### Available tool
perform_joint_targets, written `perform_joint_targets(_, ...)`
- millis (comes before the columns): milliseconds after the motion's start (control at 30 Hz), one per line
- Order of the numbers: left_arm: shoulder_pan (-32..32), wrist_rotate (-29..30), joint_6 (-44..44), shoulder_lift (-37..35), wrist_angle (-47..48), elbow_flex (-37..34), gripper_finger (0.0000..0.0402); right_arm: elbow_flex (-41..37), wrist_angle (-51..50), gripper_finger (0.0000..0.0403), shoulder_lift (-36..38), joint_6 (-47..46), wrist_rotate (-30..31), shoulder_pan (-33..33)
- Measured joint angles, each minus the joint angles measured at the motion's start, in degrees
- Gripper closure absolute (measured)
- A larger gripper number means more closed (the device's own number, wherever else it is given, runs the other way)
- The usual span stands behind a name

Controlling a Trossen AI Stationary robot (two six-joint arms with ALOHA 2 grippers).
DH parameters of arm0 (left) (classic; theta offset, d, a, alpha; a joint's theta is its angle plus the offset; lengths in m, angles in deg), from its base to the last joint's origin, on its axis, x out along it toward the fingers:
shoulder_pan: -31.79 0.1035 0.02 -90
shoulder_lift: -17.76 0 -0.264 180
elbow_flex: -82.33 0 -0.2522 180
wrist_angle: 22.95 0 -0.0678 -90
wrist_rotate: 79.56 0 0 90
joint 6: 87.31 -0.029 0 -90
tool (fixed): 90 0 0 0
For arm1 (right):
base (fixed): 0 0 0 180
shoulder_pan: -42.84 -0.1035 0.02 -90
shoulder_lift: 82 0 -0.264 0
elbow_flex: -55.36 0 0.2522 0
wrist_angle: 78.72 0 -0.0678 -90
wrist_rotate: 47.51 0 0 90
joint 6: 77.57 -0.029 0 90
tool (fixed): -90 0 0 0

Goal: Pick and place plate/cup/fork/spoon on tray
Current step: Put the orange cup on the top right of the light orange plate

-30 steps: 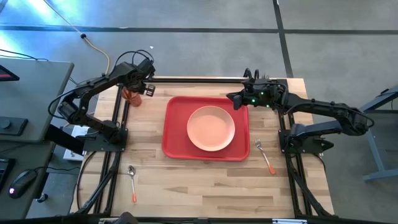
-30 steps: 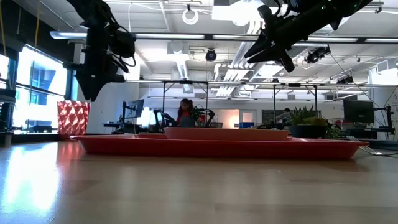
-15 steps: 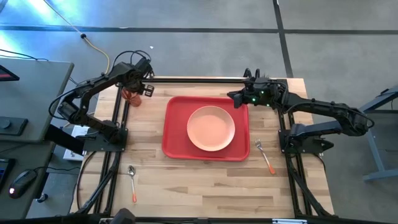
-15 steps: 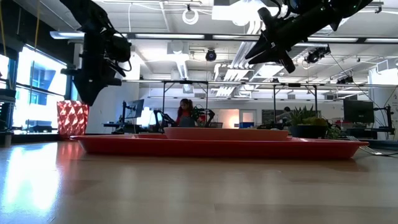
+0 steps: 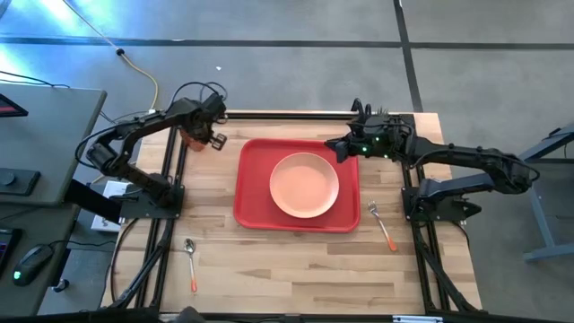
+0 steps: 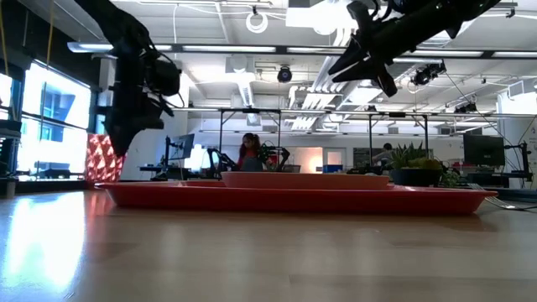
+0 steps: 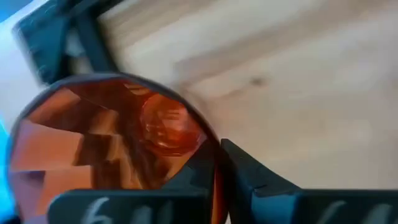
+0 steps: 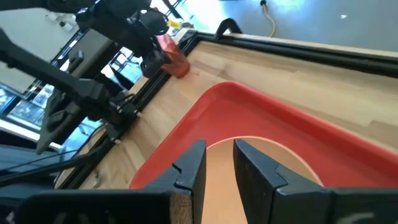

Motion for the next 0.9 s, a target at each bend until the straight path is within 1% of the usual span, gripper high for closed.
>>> perform_joint_targets(67,-2.6,-2.6,-5.9,-1.4,0.3,0.5,0.0394,0.0,0.0,0.0331,0.0,0.1,0.0,-0.9)
perform_joint_targets(167,-8.4,-5.6,-16.9,-3.4,0.0,2.7,0.0396,0.0,0.0,0.0331,0.0,0.2,0.0,-1.1)
perform_joint_targets(367,-20.1,-11.0,-39.9,-7.4,-0.8,9.3,0.0396,0.0,2.7,0.0331,0.0,1.4,0.6,0.1)
perform_joint_targets(467,-24.8,-15.2,-50.2,-7.9,-5.1,11.9,0.0396,0.6,4.5,0.0328,0.0,5.0,0.0,-0.6)
perform_joint_targets(533,-27.3,-18.4,-52.8,-7.8,-9.9,13.1,0.0396,2.2,2.5,0.0318,0.0,6.3,0.1,-1.5)
perform_joint_targets(633,-30.6,-22.1,-54.1,-6.1,-20.4,13.5,0.0396,5.3,-3.9,0.0291,0.0,9.1,1.6,-2.9)
perform_joint_targets(700,-32.6,-23.6,-56.3,-3.9,-28.0,13.5,0.0396,8.2,-11.0,0.027,0.0,10.5,4.4,-3.9)
perform_joint_targets(800,-34.5,-24.0,-58.1,1.1,-40.1,13.5,0.0396,14.1,-25.1,0.0246,0.0,7.3,13.7,-5.2)
perform_joint_targets(833,-34.8,-23.6,-58.1,3.2,-44.4,13.5,0.0396,16.2,-30.5,0.0241,0.0,5.1,17.2,-5.6)
perform_joint_targets(900,-35.3,-21.2,-58.2,7.1,-49.2,14.7,0.0396,20.3,-40.7,0.0239,0.0,1.5,22.9,-6.6)
